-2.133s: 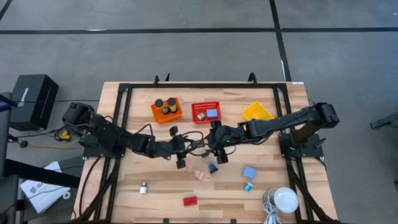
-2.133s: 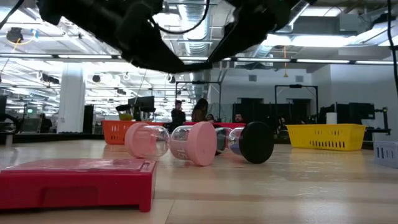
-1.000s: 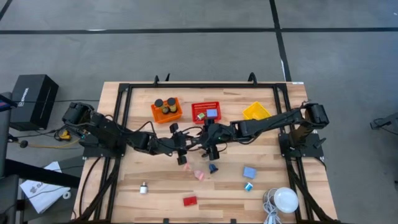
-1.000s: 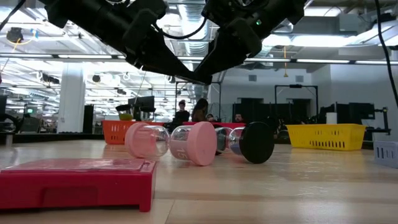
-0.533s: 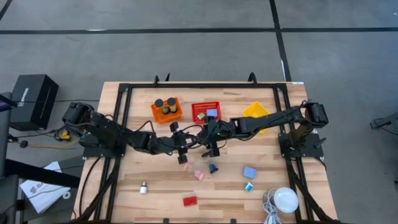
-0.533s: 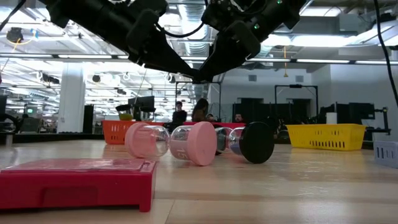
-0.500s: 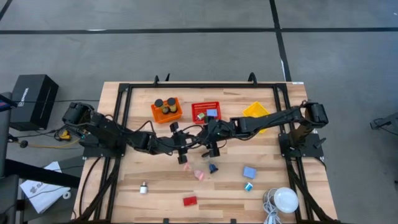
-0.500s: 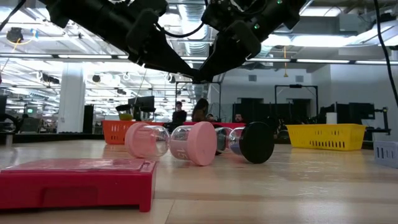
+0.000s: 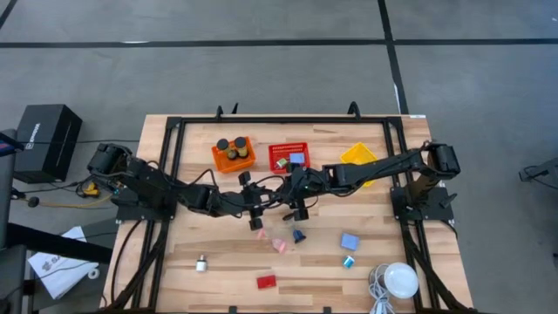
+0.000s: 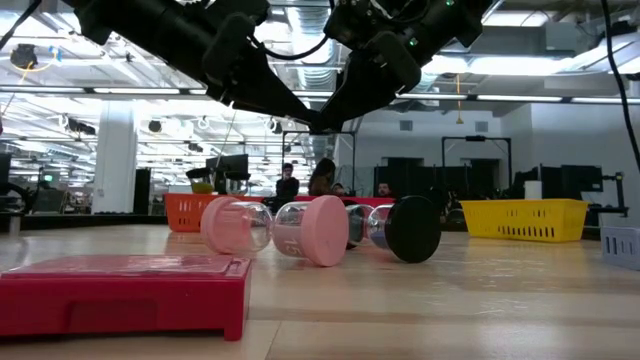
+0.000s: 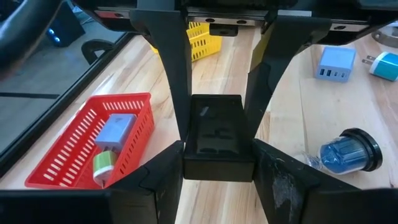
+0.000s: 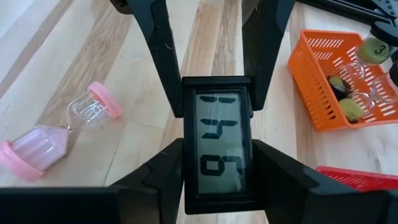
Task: Pick & Place Office items
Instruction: Put the black digital clock into the yellow bin
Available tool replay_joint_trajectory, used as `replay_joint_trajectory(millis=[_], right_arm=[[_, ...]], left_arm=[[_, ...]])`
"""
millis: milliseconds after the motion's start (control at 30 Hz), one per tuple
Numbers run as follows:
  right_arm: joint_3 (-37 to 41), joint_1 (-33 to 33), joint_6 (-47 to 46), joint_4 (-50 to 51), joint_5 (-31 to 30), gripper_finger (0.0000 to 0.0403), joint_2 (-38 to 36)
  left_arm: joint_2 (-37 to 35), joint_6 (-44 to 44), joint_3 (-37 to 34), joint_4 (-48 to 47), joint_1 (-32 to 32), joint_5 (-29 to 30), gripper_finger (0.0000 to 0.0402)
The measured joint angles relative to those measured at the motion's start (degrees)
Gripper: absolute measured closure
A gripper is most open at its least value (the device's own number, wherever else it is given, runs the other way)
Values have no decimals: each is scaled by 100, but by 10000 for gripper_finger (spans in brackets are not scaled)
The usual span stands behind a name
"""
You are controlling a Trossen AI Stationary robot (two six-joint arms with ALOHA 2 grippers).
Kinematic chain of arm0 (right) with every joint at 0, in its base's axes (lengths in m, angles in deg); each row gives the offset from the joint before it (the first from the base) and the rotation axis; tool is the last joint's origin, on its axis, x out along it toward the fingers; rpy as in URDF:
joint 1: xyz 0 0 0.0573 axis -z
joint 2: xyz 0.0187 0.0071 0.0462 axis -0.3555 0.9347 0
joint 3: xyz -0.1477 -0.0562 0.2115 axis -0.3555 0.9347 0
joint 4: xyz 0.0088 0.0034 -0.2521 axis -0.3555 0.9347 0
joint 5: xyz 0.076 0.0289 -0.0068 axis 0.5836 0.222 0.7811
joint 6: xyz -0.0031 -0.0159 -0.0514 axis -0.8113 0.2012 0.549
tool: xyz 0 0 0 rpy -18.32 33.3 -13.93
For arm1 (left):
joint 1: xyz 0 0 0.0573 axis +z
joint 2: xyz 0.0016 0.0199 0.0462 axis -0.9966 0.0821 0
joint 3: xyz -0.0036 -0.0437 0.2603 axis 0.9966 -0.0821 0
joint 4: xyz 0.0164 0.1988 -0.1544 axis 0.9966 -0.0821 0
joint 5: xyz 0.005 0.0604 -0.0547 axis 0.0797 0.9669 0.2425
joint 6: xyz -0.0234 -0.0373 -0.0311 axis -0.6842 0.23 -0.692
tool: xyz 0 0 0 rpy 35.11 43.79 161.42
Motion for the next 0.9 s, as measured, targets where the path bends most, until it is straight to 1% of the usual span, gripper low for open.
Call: replay_joint_trajectory(millis=[167,400,600,700,900], right_arm=[[0,2,-22,2,-20,255,0],[0,4,-20,144,-24,239,0],[0,9,-150,480,-37,257,0],[0,9,-201,711,-81,257,0],[0,93,-552,1329,-107,236,0]], left_arm=[[0,-5,0,37,0,35,221],[0,-5,2,57,0,23,223],[0,-2,0,105,-2,12,215],[-53,0,0,104,-2,-11,212],[-425,0,0,103,-2,-9,211]])
